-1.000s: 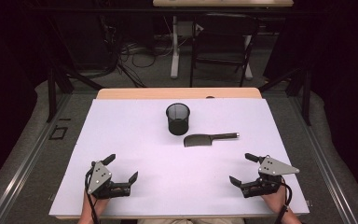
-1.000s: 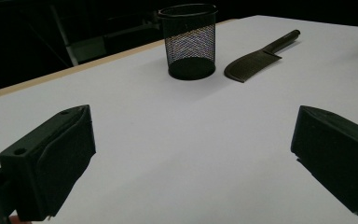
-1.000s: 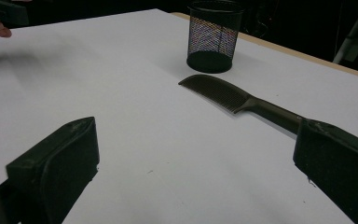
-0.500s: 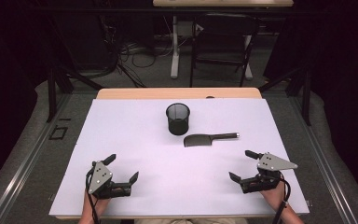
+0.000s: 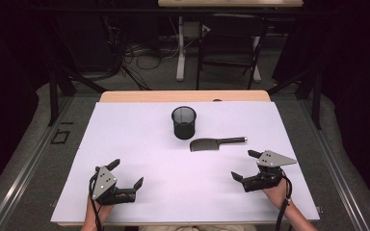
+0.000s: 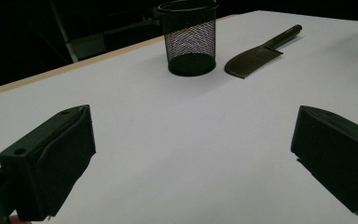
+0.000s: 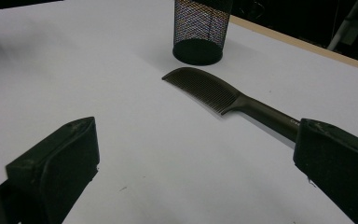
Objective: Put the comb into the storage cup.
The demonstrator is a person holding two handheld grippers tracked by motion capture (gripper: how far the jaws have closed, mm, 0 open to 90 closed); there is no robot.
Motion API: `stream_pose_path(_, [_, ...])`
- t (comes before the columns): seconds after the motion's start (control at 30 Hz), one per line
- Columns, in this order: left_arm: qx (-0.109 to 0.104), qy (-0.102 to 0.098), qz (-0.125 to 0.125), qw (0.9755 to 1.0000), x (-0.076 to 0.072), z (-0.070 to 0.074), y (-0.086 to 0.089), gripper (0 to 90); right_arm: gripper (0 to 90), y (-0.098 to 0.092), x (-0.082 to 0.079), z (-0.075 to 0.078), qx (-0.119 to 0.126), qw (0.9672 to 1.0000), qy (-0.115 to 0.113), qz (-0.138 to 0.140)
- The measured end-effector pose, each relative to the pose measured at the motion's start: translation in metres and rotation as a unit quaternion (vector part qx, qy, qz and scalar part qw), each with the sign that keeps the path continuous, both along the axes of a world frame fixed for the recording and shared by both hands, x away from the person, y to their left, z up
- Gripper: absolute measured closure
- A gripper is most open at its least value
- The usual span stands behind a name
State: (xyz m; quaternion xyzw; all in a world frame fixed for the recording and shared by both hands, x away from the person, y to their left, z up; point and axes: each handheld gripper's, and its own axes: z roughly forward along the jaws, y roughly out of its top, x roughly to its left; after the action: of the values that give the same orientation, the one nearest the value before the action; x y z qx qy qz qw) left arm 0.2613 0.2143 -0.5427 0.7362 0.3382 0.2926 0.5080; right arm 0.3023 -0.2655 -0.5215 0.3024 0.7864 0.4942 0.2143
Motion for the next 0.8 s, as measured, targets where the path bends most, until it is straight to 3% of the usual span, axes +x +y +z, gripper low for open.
stream_pose_path(0.8, [0.001, 0.003, -0.001, 1.0, 0.002, 0.0, 0.0, 0.0, 0.0, 0.002, 0.037, 0.003, -0.018, 0.9997, -0.004, -0.018])
